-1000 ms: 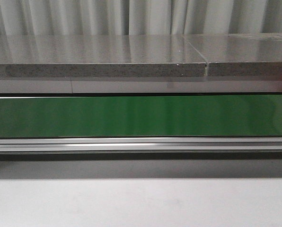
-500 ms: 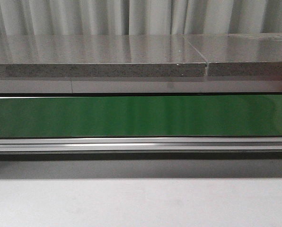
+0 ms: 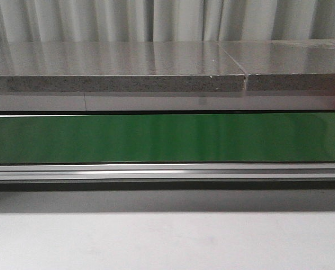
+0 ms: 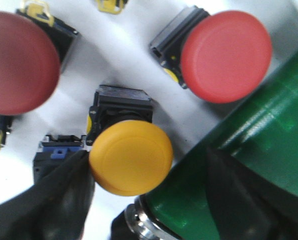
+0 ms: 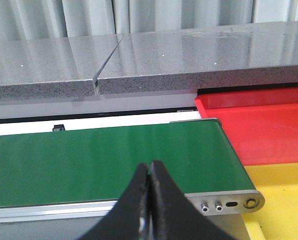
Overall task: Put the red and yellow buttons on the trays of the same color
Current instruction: 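Lower the left gripper and grasp a yellow button, then carry the yellow button onto the green belt and open the left gripper, then return the left gripper to the pile and grasp a red button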
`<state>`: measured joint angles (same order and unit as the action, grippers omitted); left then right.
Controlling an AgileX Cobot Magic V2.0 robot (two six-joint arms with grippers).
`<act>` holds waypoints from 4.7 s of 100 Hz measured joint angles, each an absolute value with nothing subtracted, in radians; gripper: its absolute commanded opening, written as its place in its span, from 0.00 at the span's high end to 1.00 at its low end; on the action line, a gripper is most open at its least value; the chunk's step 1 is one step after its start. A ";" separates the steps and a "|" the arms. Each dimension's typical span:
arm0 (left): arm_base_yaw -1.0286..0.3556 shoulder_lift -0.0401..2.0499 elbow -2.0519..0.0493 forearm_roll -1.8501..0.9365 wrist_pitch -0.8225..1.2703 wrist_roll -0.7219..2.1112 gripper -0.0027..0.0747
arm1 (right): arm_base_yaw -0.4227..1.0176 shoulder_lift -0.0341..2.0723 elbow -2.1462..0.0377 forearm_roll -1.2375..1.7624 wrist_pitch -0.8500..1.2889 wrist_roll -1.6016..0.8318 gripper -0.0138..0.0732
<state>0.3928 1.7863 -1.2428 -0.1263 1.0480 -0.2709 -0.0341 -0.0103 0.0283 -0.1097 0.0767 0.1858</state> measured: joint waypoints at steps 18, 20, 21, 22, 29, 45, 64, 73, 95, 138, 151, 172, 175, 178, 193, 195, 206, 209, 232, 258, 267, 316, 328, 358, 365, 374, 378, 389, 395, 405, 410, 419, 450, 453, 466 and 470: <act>0.393 1.787 -1.243 -0.126 1.037 -0.271 0.68 | -0.034 -0.010 0.028 -0.110 0.077 0.186 0.92; 0.393 1.789 -1.243 -0.121 1.036 -0.271 0.69 | -0.034 -0.010 0.028 -0.110 0.077 0.186 0.92; 0.393 1.789 -1.243 -0.122 1.036 -0.271 0.70 | -0.034 -0.010 0.028 -0.110 0.077 0.186 0.92; 0.393 1.789 -1.243 -0.118 1.035 -0.271 0.70 | -0.034 -0.010 0.028 -0.110 0.077 0.186 0.92; 0.393 1.789 -1.245 -0.113 1.033 -0.271 0.74 | -0.034 -0.010 0.028 -0.110 0.077 0.186 0.92; 0.393 1.791 -1.256 -0.092 1.035 -0.271 0.77 | -0.034 -0.010 0.028 -0.110 0.077 0.186 0.92; 0.393 1.758 -1.286 -0.061 1.058 -0.271 0.77 | -0.034 -0.010 0.028 -0.110 0.077 0.186 0.92; 0.393 1.717 -1.316 -0.059 1.090 -0.271 0.77 | -0.034 -0.010 0.028 -0.110 0.077 0.186 0.92; 0.385 1.622 -1.349 -0.063 1.157 -0.260 0.77 | -0.034 -0.010 0.028 -0.110 0.077 0.186 0.92; 0.219 1.556 -1.351 -0.172 1.159 -0.232 0.77 | -0.034 -0.010 0.028 -0.110 0.077 0.186 0.92; 0.189 1.593 -1.351 -0.190 1.142 -0.219 0.77 | -0.034 -0.010 0.028 -0.110 0.077 0.186 0.92; 0.186 1.668 -1.351 -0.273 1.119 -0.155 0.72 | -0.034 -0.010 0.028 -0.110 0.077 0.186 0.92; 0.186 1.670 -1.354 -0.278 1.114 -0.153 0.69 | -0.034 -0.010 0.028 -0.110 0.077 0.186 0.92; 0.186 1.670 -1.354 -0.284 1.112 -0.151 0.65 | -0.034 -0.010 0.028 -0.110 0.077 0.186 0.92; 0.186 1.670 -1.354 -0.291 1.091 -0.145 0.30 | -0.034 -0.010 0.028 -0.110 0.077 0.186 0.92; 0.186 1.670 -1.354 -0.291 1.089 -0.145 0.27 | -0.034 -0.010 0.028 -0.110 0.077 0.186 0.92; 0.186 1.670 -1.358 -0.291 1.083 -0.143 0.14 | -0.034 -0.010 0.028 -0.110 0.077 0.186 0.92; 0.186 1.670 -1.361 -0.291 1.081 -0.143 0.15 | -0.034 -0.010 0.028 -0.110 0.077 0.186 0.92; 0.186 1.655 -1.441 -0.277 1.071 -0.141 0.19 | -0.034 -0.010 0.028 -0.110 0.077 0.186 0.92; 0.196 1.612 -1.482 -0.107 1.156 -0.205 0.19 | -0.034 -0.010 0.028 -0.110 0.077 0.186 0.92; 0.222 1.610 -1.482 -0.089 1.197 -0.209 0.19 | -0.034 -0.010 0.028 -0.110 0.077 0.186 0.92; 0.401 1.610 -1.457 -0.073 1.234 -0.161 0.19 | -0.034 -0.010 0.028 -0.110 0.077 0.186 0.92; 0.441 1.610 -1.406 -0.073 1.234 -0.155 0.19 | -0.034 -0.010 0.028 -0.110 0.077 0.186 0.92; 0.587 1.602 -1.253 -0.068 1.228 -0.153 0.19 | -0.034 -0.010 0.028 -0.110 0.077 0.186 0.92; 0.616 1.596 -1.224 -0.061 1.228 -0.160 0.19 | -0.034 -0.010 0.028 -0.110 0.077 0.186 0.92; 0.645 1.597 -1.189 -0.059 1.227 -0.162 0.19 | -0.034 -0.010 0.028 -0.110 0.077 0.186 0.92; 0.656 1.597 -1.174 -0.058 1.226 -0.164 0.19 | -0.034 -0.010 0.028 -0.110 0.077 0.186 0.92; 0.672 1.595 -1.146 -0.058 1.198 -0.164 0.19 | -0.034 -0.010 0.028 -0.110 0.077 0.186 0.92; 0.676 1.595 -1.140 -0.056 1.175 -0.164 0.19 | -0.034 -0.010 0.028 -0.110 0.077 0.186 0.92; 0.676 1.595 -1.140 -0.056 1.125 -0.164 0.19 | -0.034 -0.010 0.028 -0.110 0.077 0.186 0.92; 0.676 1.595 -1.138 -0.056 1.105 -0.164 0.19 | -0.034 -0.010 0.028 -0.110 0.077 0.186 0.92; 0.676 1.600 -1.138 -0.056 1.086 -0.164 0.19 | -0.034 -0.010 0.028 -0.110 0.077 0.186 0.92; 0.676 1.661 -1.138 -0.056 1.037 -0.164 0.19 | -0.034 -0.010 0.028 -0.110 0.077 0.186 0.92; 0.676 1.665 -1.138 -0.056 1.034 -0.164 0.19 | -0.034 -0.010 0.028 -0.110 0.077 0.186 0.92; 0.676 1.678 -1.138 -0.056 1.030 -0.164 0.19 | -0.034 -0.010 0.028 -0.110 0.077 0.186 0.92; 0.676 1.687 -1.138 -0.056 1.030 -0.164 0.19 | -0.034 -0.010 0.028 -0.110 0.077 0.186 0.92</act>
<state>0.6757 1.6872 -1.1384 -0.0564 1.0300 -0.1641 -0.0341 -0.0103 0.0283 -0.1097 0.0767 0.1858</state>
